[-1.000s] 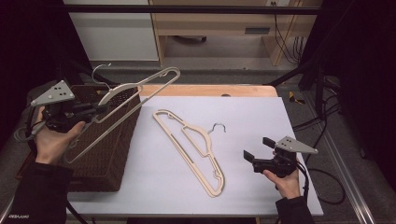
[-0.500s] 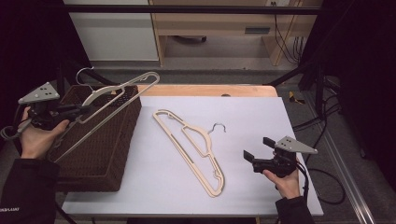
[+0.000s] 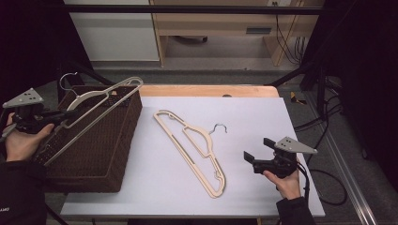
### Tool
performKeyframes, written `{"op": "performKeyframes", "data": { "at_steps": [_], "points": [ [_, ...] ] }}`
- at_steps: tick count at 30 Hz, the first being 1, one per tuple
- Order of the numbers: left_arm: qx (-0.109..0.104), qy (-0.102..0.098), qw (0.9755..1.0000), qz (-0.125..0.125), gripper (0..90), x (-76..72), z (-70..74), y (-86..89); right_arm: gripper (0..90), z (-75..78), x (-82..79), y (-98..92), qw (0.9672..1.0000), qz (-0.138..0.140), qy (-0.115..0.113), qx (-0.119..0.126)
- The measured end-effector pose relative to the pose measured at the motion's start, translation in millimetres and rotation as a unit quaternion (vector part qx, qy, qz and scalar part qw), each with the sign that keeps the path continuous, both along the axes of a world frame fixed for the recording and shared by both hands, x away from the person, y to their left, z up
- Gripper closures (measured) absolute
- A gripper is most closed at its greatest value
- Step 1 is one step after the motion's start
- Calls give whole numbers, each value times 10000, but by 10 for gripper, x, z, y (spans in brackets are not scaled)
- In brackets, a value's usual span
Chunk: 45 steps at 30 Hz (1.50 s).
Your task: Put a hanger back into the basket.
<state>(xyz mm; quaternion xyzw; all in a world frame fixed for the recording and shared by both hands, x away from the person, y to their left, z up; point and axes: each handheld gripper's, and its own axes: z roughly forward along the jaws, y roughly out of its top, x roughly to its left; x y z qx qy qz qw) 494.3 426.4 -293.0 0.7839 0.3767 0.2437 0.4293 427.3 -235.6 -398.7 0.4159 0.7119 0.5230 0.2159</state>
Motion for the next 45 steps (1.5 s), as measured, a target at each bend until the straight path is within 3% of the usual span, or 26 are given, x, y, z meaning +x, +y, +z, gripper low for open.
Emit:
{"op": "performKeyframes", "data": {
  "at_steps": [4,12,22,26,30,34,41,43,45],
  "points": [
    [7,48,9999,131,862,14,-75,89,66,-4,3,6,10000,8,17,-3],
    [71,336,9987,388,862,-8,-261,246,65,-6,4,5,10000,-2,12,-5],
    [141,867,9946,547,856,92,-643,157,64,-20,18,24,10000,55,3,-80],
    [83,983,9933,595,851,122,-755,149,64,-23,23,33,10000,53,19,-59],
    [83,1203,9895,795,844,142,-837,192,64,-28,29,51,9999,80,29,-92],
    [169,1385,9838,1126,824,159,-871,233,64,-31,47,85,9999,83,37,-89],
    [-91,1134,9802,1620,712,65,-776,356,63,-25,65,142,9999,126,32,-96],
    [-43,1065,9802,1671,676,20,-746,390,63,-20,62,142,9999,123,31,-82],
    [-193,933,9816,1652,668,-34,-719,393,63,-18,60,135,9999,133,23,-102]
  ]
}}
